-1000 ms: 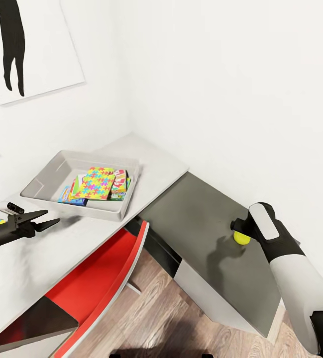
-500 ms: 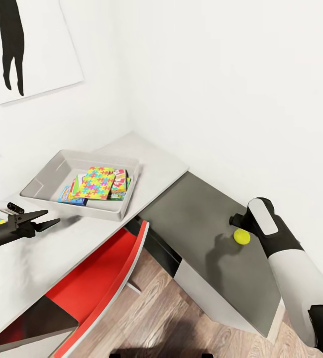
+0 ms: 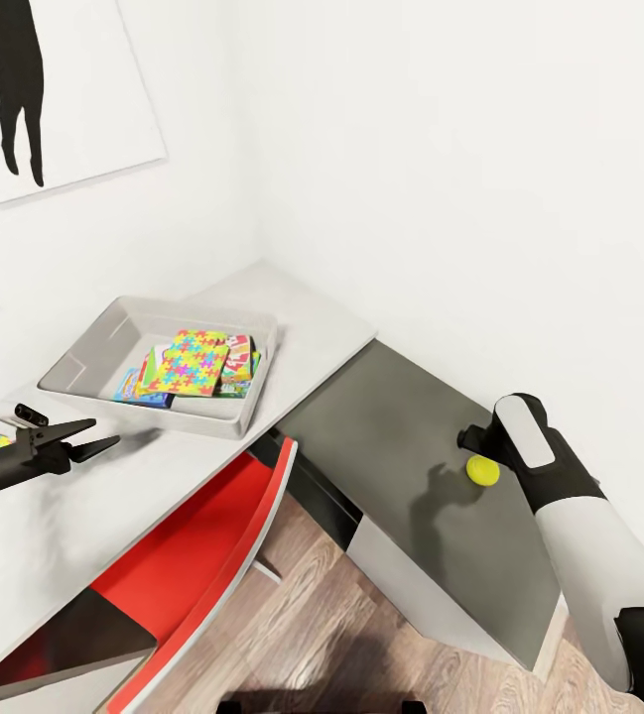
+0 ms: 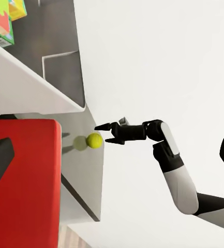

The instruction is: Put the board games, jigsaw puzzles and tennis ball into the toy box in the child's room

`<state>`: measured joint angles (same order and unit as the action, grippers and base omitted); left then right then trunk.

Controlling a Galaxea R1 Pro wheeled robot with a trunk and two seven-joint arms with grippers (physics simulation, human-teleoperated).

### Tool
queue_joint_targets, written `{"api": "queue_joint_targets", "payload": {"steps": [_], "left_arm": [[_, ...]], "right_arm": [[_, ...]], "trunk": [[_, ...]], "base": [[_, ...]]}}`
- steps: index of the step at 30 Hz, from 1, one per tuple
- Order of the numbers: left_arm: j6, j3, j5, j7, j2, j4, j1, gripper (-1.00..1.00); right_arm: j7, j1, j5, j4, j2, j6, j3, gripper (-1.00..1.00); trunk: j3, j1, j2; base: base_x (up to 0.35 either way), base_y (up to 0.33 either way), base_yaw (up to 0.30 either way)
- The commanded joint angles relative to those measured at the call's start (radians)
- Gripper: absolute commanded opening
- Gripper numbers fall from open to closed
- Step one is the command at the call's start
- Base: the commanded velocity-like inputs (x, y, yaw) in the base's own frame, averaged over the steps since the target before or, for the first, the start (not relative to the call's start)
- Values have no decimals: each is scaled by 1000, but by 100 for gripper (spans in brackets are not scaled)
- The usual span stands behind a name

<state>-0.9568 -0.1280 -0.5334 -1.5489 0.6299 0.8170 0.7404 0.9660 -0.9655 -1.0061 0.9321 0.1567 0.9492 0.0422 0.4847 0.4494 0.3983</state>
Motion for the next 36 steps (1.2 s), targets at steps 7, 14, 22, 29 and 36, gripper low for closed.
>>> {"api": "queue_joint_targets", "payload": {"steps": [7,14,22,29,36], "left_arm": [[-11,0,0,-3,0,1,1,100],[-11,0,0,-3,1,0,1,100],[-11,0,0,-3,1,0,1,100],[-10,0,0,-3,1,0,1,100],[-10,0,0,-3,1,0,1,100]], "right_arm": [[10,-1,-9,1,0,3,4,100],[10,-1,-9,1,1,3,4,100],[10,-1,-9,0,2,3,4,100],[10,-1,-9,-2,1,3,4,100],[10,-1,-9,-3,1,3,4,100]], "trunk": [[4,1,2],[13,1,2],[25,1,2],[34,1,2],[41,1,2]], "base": [[0,0,0],[0,0,0],[0,0,0],[0,0,0],[0,0,0]]}}
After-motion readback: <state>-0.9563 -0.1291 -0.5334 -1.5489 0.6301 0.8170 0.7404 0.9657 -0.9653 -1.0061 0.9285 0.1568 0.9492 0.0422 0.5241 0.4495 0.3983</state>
